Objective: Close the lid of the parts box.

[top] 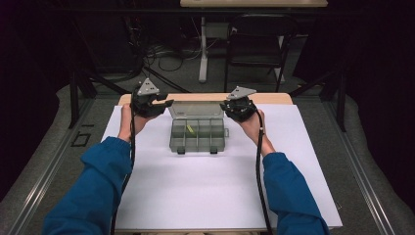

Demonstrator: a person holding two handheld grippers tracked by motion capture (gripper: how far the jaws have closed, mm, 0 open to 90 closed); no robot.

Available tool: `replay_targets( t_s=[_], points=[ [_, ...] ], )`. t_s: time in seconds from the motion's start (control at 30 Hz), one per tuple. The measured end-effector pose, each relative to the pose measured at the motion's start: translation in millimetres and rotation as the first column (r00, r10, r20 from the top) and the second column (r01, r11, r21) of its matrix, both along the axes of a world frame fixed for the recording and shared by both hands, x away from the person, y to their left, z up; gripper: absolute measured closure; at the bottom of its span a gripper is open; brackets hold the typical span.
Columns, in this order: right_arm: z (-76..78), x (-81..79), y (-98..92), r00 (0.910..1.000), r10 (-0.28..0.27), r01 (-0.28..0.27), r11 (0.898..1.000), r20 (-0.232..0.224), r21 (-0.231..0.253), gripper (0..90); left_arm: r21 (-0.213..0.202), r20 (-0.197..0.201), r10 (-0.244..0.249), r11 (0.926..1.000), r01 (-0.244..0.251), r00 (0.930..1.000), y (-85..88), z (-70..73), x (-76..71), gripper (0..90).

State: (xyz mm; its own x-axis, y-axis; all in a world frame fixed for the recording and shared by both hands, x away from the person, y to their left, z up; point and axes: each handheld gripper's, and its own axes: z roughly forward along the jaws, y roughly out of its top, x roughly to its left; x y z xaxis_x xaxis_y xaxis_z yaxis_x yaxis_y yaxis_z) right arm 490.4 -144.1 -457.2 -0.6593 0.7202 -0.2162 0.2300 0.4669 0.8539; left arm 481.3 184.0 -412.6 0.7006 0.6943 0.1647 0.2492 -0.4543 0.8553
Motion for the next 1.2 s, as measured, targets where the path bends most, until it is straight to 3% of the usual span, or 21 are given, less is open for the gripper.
replay_targets(
  t_s=[0.1, 0.2, 0.33, 0.53, 0.7, 0.9, 1.03, 1.2],
  points=[
    [-0.2, -0.7, -0.1, 1.0, 0.002, -0.002, 1.0, 0.001, -0.002, 76.9, 0.008, -0.017, 0.041, 0.9991, -0.041, 0.999, -4.4, 5.5, 6.7, 83.2],
    [-0.2, -1.0, -0.1, 1.0, 0.003, -0.003, 1.0, 0.0, -0.002, 76.9, 0.018, -0.04, 0.067, 0.9976, -0.066, 0.9969, -10.2, 5.9, 13.7, 89.9],
    [0.2, -1.7, -0.5, 1.0, 0.005, -0.005, 1.0, -0.001, -0.007, 77.0, 0.071, -0.067, 0.067, 0.9956, -0.062, 0.9955, -17.5, 1.6, 19.0, 90.0],
    [1.4, -3.3, -4.0, 1.0, 0.005, -0.005, 1.0, 0.001, 0.004, 76.4, 0.093, -0.093, 0.053, 0.9947, -0.045, 0.9942, -22.3, -2.5, 19.2, 90.0],
    [7.8, -8.6, -7.7, 0.9998, 0.014, -0.014, 1.0, -0.015, 0.02, 59.6, 0.093, -0.103, 0.044, 0.9951, -0.035, 0.9937, -23.1, -4.7, 15.6, 90.0],
    [17.0, -18.3, -11.2, 0.9973, 0.067, -0.065, 0.996, -0.03, 0.057, 52.0, 0.1, -0.109, 0.033, 0.9948, -0.022, 0.9934, -21.8, -10.9, 10.4, 90.0],
    [21.1, -23.2, -9.2, 0.9936, 0.109, -0.107, 0.992, -0.027, 0.071, 58.9, 0.108, -0.119, 0.021, 0.9942, -0.008, 0.9927, -21.7, -17.1, 5.9, 90.0],
    [19.2, -27.2, -2.9, 0.991, 0.131, -0.129, 0.989, -0.026, 0.074, 75.3, 0.097, -0.127, 0.003, 0.9952, 0.01, 0.9919, -21.6, -26.3, -1.8, 90.0]
  ],
)
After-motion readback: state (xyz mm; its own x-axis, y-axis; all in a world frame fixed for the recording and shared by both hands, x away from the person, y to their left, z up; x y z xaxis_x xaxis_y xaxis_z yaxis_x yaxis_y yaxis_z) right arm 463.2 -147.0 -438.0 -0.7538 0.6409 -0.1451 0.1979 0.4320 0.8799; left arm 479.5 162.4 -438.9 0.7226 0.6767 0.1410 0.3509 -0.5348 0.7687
